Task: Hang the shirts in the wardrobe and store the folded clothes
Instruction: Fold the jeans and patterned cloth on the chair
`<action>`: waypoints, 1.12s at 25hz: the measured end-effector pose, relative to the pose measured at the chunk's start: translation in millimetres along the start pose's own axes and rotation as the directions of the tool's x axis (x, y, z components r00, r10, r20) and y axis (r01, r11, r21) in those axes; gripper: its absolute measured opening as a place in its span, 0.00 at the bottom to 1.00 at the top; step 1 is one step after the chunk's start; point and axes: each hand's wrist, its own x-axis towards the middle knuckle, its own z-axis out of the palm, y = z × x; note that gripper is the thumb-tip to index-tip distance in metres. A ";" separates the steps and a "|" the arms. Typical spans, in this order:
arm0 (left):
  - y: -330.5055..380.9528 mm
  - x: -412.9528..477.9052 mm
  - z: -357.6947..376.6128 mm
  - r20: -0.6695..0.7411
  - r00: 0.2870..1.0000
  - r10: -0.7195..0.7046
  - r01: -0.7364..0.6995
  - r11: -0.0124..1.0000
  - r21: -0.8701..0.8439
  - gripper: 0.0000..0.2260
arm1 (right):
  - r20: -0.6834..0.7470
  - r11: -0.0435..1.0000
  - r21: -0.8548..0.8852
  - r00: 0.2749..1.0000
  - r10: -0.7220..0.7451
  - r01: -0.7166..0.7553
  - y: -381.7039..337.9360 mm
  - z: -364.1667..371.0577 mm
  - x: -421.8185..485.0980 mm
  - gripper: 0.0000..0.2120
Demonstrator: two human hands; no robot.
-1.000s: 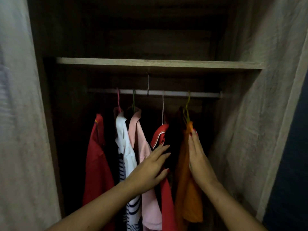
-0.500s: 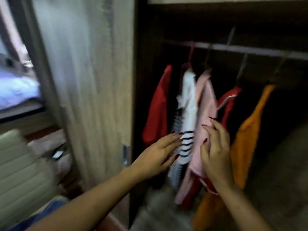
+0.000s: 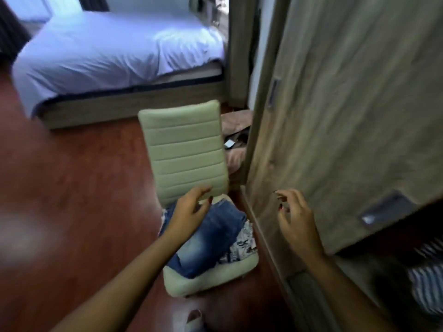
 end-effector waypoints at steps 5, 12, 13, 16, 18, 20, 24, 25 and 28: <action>-139.9 -8.9 -6.5 -0.011 0.916 -0.402 0.401 0.916 -0.024 0.11 | 0.313 0.844 0.174 0.841 0.440 -0.507 42.0 146.9 15.8 0.11; -267.4 -24.0 83.2 0.024 0.747 -0.665 0.664 0.743 -0.080 0.10 | 0.487 0.360 0.115 0.368 0.792 -0.926 168.9 290.6 9.5 0.11; -275.8 -21.6 93.5 -0.001 0.737 -0.676 0.673 0.734 -0.086 0.10 | 0.493 0.341 0.090 0.339 0.801 -0.936 184.0 307.0 6.9 0.11; -292.7 -19.8 117.9 -0.047 0.707 -0.706 0.696 0.705 -0.136 0.09 | 0.516 0.315 0.078 0.309 0.799 -0.946 209.2 345.5 -6.2 0.16; -296.0 -21.6 125.5 -0.085 0.709 -0.700 0.680 0.710 -0.182 0.08 | 0.510 0.215 0.176 0.276 0.815 -0.961 210.9 360.7 -13.1 0.22; -294.0 -25.8 125.3 -0.165 0.725 -0.669 0.637 0.742 -0.209 0.11 | 0.500 0.119 0.300 0.262 0.825 -0.947 206.3 367.3 -16.1 0.26; -293.7 -33.1 109.7 -0.408 0.683 -0.606 0.598 0.785 -0.163 0.14 | 0.581 -0.035 0.444 0.258 0.772 -0.895 194.2 366.2 -11.0 0.22; -297.8 -34.9 106.1 -0.448 0.646 -0.618 0.623 0.766 -0.158 0.17 | 0.616 -0.074 0.465 0.262 0.743 -0.882 192.4 363.5 -11.4 0.20; -312.1 -31.6 106.6 -0.306 0.564 -0.767 0.711 0.639 -0.292 0.23 | 0.684 -0.177 0.501 0.263 0.680 -0.847 178.5 349.7 -10.2 0.19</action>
